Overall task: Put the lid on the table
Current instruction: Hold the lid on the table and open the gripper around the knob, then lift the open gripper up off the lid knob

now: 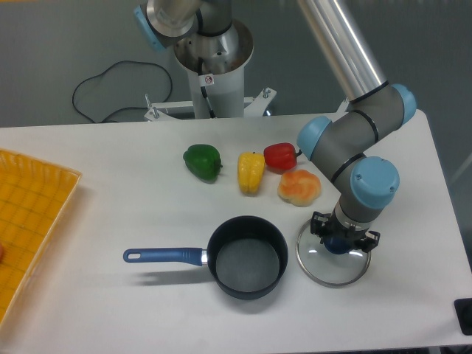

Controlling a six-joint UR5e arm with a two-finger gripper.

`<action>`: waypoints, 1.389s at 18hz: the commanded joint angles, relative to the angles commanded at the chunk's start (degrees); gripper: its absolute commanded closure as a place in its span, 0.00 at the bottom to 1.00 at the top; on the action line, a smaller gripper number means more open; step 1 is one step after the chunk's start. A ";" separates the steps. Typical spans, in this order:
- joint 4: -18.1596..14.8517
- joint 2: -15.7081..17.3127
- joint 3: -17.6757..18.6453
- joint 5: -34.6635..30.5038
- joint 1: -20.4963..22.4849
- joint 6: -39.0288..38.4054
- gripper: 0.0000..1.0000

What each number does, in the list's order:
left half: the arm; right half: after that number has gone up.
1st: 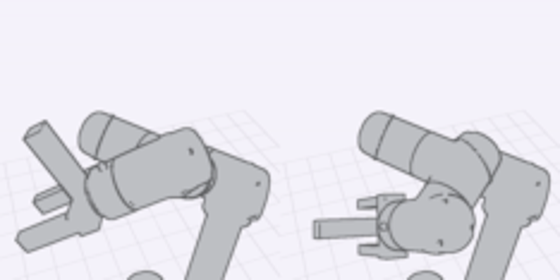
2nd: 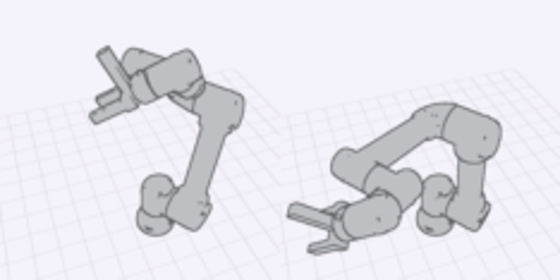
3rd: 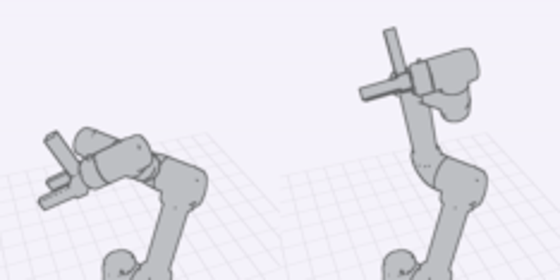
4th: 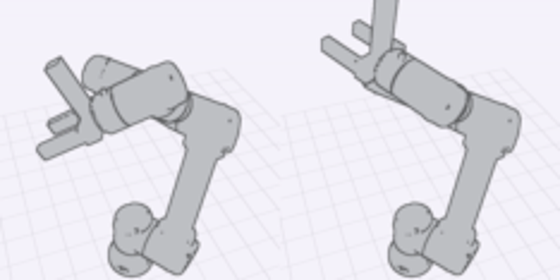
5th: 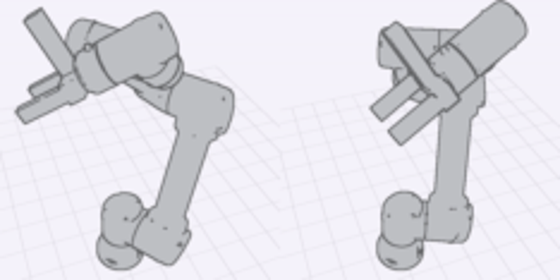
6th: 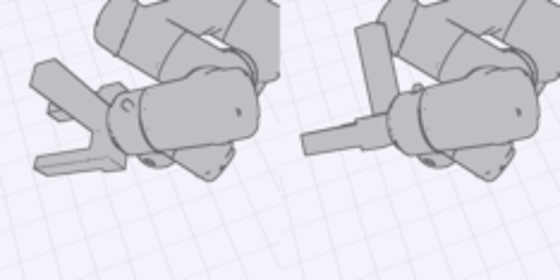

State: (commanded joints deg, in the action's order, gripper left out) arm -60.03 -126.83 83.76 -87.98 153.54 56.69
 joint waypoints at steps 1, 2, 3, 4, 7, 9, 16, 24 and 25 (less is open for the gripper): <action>0.00 0.00 0.00 0.00 0.00 0.00 0.46; 0.26 -0.09 0.09 0.00 -0.09 0.00 0.46; 0.52 -0.17 0.09 0.00 -0.09 0.00 0.46; 0.70 -0.18 0.09 0.00 -0.09 0.00 0.46; 0.79 -0.18 0.09 0.00 -0.09 0.00 0.40; 0.79 -0.18 0.09 0.00 -0.09 0.09 0.29; 0.88 0.09 0.09 -0.09 -0.09 0.53 0.01; 2.28 5.71 3.51 -1.31 -1.05 1.75 0.00; 2.72 6.23 3.86 -2.54 -1.23 1.93 0.00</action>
State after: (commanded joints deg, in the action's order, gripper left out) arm -57.31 -120.59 87.62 -90.51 152.32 58.62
